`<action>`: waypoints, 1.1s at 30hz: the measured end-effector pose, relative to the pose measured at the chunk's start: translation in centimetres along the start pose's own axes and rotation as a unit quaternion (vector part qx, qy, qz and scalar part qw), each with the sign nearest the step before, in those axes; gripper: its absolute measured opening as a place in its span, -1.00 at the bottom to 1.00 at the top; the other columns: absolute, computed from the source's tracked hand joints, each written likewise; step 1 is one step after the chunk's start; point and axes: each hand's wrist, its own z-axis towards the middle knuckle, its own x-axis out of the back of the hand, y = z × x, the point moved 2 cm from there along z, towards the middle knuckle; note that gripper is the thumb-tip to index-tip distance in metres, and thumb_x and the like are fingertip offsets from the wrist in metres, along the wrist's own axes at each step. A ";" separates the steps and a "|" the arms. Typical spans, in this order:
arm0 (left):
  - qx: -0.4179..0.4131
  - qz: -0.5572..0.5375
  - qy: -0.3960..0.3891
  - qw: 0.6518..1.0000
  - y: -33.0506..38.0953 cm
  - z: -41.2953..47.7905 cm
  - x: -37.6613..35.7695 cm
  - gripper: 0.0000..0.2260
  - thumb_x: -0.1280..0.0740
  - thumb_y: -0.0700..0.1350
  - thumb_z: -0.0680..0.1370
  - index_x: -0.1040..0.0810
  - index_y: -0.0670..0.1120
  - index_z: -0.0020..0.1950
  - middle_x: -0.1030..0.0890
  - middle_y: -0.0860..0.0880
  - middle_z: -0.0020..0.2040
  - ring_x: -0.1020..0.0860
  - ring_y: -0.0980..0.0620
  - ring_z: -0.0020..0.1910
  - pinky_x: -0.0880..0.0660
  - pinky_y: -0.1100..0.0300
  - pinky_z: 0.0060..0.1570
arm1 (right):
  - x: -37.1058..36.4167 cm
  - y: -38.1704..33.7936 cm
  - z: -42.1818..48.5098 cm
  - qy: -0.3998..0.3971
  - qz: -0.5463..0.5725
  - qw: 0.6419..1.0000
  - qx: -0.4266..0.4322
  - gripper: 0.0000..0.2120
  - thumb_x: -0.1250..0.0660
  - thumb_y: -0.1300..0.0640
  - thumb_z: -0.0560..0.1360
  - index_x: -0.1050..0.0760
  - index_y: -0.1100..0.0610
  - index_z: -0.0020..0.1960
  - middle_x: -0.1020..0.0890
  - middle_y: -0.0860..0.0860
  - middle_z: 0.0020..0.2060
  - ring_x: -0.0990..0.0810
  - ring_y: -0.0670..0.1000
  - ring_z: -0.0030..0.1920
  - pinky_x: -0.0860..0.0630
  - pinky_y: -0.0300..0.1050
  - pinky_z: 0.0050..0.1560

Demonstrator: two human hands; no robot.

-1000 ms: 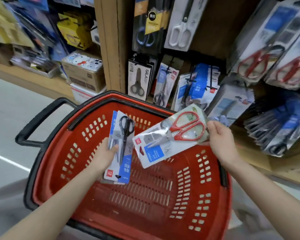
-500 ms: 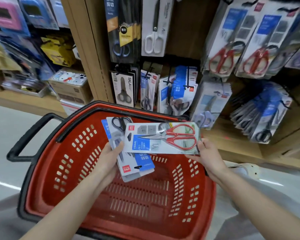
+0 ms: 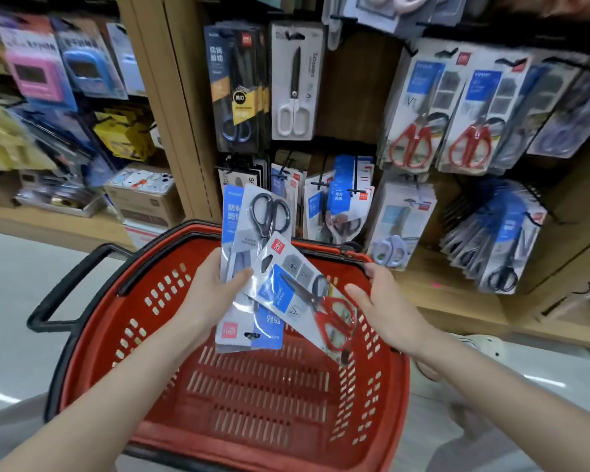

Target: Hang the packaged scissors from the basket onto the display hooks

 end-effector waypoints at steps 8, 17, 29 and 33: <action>-0.025 -0.074 -0.013 0.997 5.5 1.2 -2.1 -0.91 -0.28 -0.16 0.59 -0.51 -0.01 0.06 -0.67 -0.07 -0.10 -0.67 -0.07 -0.20 -0.59 0.01 -0.24 | 2.0 -6.9 3.6 -0.016 0.156 0.985 0.072 -0.82 -0.35 -0.01 0.51 -0.45 0.08 -0.11 -0.56 -0.03 -0.28 -0.48 -0.21 -0.39 -0.36 -0.38 -0.37; -0.106 -0.094 -0.002 0.990 8.9 6.4 -5.0 -0.81 -0.21 -0.22 0.62 -0.49 0.05 0.12 -0.62 0.05 -0.03 -0.60 0.04 -0.09 -0.50 0.12 -0.15 | 10.1 -6.4 7.0 0.152 0.194 0.966 0.079 -0.90 -0.28 0.16 0.55 -0.38 0.04 -0.13 -0.56 0.03 -0.16 -0.55 -0.03 -0.17 -0.44 -0.20 -0.21; -0.125 -0.060 -0.005 0.990 10.7 12.9 -9.1 -0.77 -0.21 -0.22 0.61 -0.45 0.14 -0.03 -0.57 0.11 -0.06 -0.55 0.02 -0.03 -0.46 0.12 -0.10 | 22.7 -2.7 18.8 0.393 0.198 0.898 -0.021 -0.62 -0.18 0.12 0.58 -0.33 0.29 0.33 -0.50 0.14 0.21 -0.47 0.08 0.14 -0.37 -0.12 0.09; -0.122 -0.039 -0.016 0.992 10.7 14.1 -10.1 -0.80 -0.22 -0.18 0.61 -0.47 0.15 -0.01 -0.59 0.06 0.00 -0.57 -0.04 0.05 -0.48 -0.09 0.13 | 23.8 -2.7 20.9 0.399 0.196 0.896 -0.015 -0.65 -0.20 0.12 0.59 -0.38 0.26 0.30 -0.54 0.14 0.20 -0.49 0.08 0.16 -0.37 -0.14 0.11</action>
